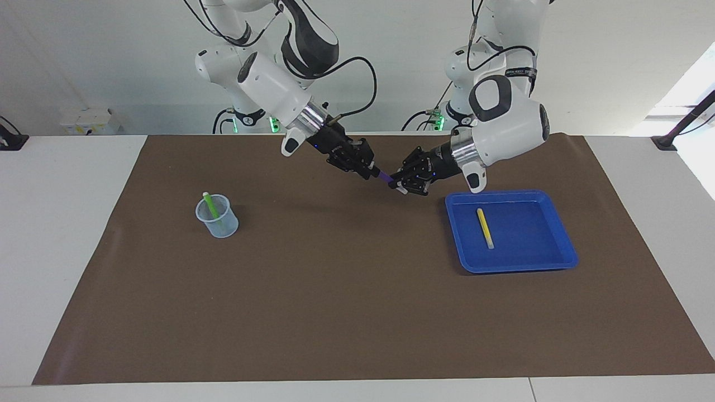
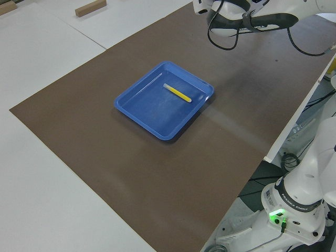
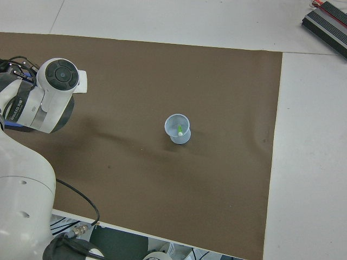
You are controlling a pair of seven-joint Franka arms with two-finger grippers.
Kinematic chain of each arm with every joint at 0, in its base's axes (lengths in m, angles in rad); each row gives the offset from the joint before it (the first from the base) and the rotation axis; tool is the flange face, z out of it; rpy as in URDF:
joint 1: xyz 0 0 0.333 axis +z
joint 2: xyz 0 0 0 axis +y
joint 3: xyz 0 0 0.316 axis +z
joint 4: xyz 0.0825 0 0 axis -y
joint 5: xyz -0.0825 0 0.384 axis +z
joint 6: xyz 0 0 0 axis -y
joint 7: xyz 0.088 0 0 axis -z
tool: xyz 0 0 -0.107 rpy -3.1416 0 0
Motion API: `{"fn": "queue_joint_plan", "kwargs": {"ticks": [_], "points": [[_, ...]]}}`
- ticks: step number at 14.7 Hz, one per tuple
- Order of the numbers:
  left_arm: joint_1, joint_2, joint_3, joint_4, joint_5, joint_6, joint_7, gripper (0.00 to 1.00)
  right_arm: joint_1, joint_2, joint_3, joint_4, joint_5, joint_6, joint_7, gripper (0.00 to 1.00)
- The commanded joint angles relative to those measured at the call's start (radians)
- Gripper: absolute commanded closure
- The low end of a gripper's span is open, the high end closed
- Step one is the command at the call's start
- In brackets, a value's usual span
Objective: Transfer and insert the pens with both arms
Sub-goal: 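Grasp the purple pen with the right gripper and open the left gripper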
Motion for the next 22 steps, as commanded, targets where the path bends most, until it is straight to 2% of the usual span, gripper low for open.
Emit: {"fn": "queue_joint_plan", "kwargs": {"ticks": [1, 4, 8, 12, 13, 15, 17, 19, 21, 22], "points": [[-0.002, -0.035, 0.003, -0.031, -0.029, 0.017, 0.018, 1.0, -0.004, -0.009, 0.003, -0.001, 0.031, -0.012, -0.027, 0.65], [-0.002, -0.035, 0.003, -0.031, -0.029, 0.018, 0.018, 1.0, -0.002, -0.009, 0.004, -0.001, 0.03, -0.014, -0.029, 0.68], [-0.001, -0.035, 0.003, -0.031, -0.032, 0.018, 0.018, 1.0, -0.001, -0.011, 0.003, -0.003, 0.03, -0.014, -0.035, 0.98], [-0.002, -0.035, 0.003, -0.028, -0.039, 0.031, 0.015, 1.0, -0.002, -0.011, 0.003, -0.003, 0.03, -0.02, -0.035, 1.0], [-0.004, -0.035, 0.002, -0.024, -0.039, 0.037, 0.005, 0.01, -0.002, -0.011, 0.003, -0.003, 0.03, -0.02, -0.035, 1.0], [-0.005, -0.059, 0.002, -0.03, -0.039, 0.05, 0.003, 0.0, -0.01, -0.012, 0.003, -0.003, 0.028, -0.037, -0.041, 1.0], [-0.007, -0.061, 0.003, -0.03, -0.038, 0.051, 0.003, 0.0, -0.054, -0.018, -0.006, 0.003, 0.01, -0.119, -0.084, 1.0], [-0.01, -0.062, 0.005, -0.033, -0.035, 0.052, 0.003, 0.0, -0.167, -0.023, -0.008, 0.041, -0.071, -0.28, -0.166, 1.0], [0.002, -0.062, 0.008, -0.033, -0.027, 0.049, 0.0, 0.0, -0.337, 0.017, -0.003, 0.173, -0.259, -0.513, -0.245, 1.0], [0.008, -0.062, 0.008, -0.033, -0.021, 0.047, 0.003, 0.0, -0.394, 0.037, -0.003, 0.242, -0.31, -0.628, -0.3, 1.0]]}}
